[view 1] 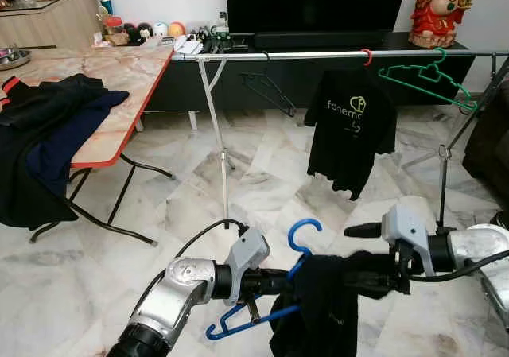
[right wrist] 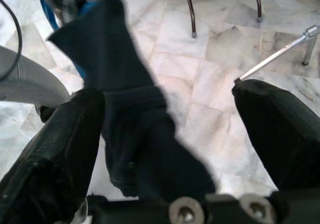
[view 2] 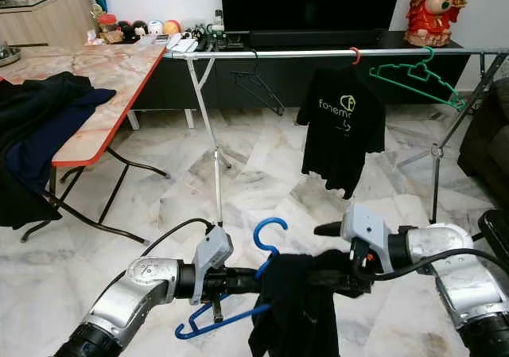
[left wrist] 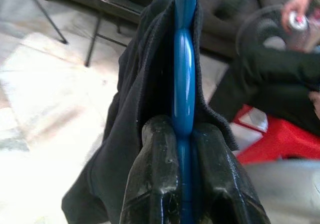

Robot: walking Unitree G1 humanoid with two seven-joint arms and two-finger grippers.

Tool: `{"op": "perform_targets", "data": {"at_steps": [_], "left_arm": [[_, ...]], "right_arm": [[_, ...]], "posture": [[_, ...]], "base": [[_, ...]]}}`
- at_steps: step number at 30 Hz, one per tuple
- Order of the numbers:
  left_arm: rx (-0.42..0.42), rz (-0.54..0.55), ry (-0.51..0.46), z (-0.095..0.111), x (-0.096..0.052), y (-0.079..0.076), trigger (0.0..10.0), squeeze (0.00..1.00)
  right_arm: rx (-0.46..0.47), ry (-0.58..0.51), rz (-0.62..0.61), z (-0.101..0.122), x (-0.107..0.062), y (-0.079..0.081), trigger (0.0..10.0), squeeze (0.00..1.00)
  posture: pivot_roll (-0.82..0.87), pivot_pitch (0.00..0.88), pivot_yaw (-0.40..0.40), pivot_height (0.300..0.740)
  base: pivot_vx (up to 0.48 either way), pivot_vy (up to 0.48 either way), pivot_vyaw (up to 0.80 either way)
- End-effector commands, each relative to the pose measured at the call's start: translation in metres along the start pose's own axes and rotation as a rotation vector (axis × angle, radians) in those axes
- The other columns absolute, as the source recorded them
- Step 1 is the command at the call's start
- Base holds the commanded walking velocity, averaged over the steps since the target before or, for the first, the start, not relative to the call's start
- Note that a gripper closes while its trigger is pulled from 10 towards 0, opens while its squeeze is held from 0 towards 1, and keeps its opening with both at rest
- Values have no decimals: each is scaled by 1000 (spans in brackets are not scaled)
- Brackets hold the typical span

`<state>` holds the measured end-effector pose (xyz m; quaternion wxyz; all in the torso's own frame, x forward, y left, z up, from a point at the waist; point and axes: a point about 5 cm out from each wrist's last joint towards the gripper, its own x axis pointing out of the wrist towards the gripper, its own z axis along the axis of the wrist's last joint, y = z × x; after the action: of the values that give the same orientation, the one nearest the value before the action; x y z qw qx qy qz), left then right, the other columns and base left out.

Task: Hang hanger

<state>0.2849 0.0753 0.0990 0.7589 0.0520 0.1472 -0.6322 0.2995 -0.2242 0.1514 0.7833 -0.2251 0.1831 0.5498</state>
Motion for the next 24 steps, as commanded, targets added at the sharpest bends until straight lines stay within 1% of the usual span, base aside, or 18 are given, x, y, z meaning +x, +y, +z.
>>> {"op": "perform_targets", "data": {"at_steps": [1,3,5,24], "left_arm": [[37,-59,-9,11,2,-3,10000,0],[47,-89,-3,12,1,-5,10000,0],[51,-108,-2,14,1,-7,10000,0],[51,-108,-2,14,1,-7,10000,0]], "right_arm": [[-29,10,5,3,4,-2,10000,1000],[-32,41,13,0,8,-1,10000,1000],[-39,36,20,0,12,1,10000,1000],[-39,36,20,0,12,1,10000,1000]], "posture": [[-12,56,30,740],[-6,69,32,740],[-7,81,38,740],[-7,81,38,740]], "base": [[0,0,0],[0,0,0],[0,0,0],[0,0,0]]}}
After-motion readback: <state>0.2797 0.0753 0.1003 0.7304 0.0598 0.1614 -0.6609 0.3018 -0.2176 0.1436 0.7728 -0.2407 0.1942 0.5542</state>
